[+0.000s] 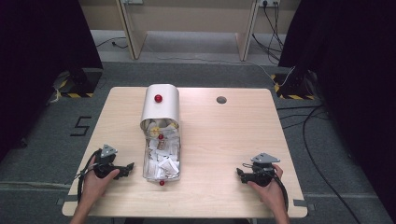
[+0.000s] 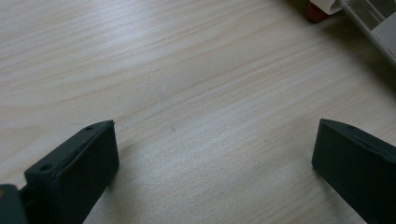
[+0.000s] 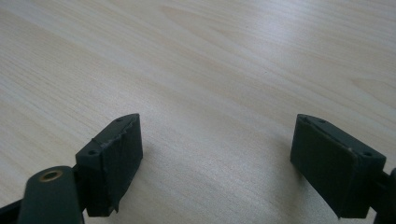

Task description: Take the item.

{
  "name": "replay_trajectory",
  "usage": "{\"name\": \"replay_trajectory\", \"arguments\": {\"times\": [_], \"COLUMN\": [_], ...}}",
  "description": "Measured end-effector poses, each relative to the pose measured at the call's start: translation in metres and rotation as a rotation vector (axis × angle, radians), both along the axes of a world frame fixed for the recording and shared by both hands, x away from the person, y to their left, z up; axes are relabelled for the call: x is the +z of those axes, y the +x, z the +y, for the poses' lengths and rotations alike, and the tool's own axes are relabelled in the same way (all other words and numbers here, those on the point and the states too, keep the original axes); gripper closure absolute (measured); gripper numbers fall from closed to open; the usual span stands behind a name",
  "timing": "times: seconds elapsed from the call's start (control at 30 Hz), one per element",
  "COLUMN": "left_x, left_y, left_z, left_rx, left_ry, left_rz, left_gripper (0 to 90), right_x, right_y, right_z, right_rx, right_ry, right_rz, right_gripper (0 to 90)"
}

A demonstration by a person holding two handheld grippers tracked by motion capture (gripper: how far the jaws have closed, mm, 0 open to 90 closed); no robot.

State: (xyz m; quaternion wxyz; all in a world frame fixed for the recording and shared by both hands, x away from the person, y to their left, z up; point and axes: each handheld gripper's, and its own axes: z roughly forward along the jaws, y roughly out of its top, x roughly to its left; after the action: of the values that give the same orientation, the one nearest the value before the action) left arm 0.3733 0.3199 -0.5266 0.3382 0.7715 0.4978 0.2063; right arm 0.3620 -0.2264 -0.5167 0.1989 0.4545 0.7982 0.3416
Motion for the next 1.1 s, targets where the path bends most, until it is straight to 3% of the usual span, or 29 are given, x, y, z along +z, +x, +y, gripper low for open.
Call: {"name": "replay_trajectory", "arguments": {"times": [0.53,0.93,1.1], "left_x": [0.0000,0.0001,0.0001], "left_y": [0.0001,0.0005,0.0005], "left_z": [0.0002,0.0002,0.0002], "left_rx": [-0.001,-0.003,-0.003], "left_ry": [0.000,-0.001,-0.001], "left_rz": [0.001,0.003,0.003], "left_gripper": [0.0,0.0,0.0], "right_x": [0.0001,0.0010,0.0051], "right_y": [0.0000,-0.0005,-0.0017], "right_z": [0.0001,-0.0003,0.0011], "right_rx": [0.003,0.030,0.031], "right_ry": [-0.001,0.005,0.010], "right_rz": [0.000,-0.008,-0.032], "right_gripper": [17.9,24.3,24.7]}}
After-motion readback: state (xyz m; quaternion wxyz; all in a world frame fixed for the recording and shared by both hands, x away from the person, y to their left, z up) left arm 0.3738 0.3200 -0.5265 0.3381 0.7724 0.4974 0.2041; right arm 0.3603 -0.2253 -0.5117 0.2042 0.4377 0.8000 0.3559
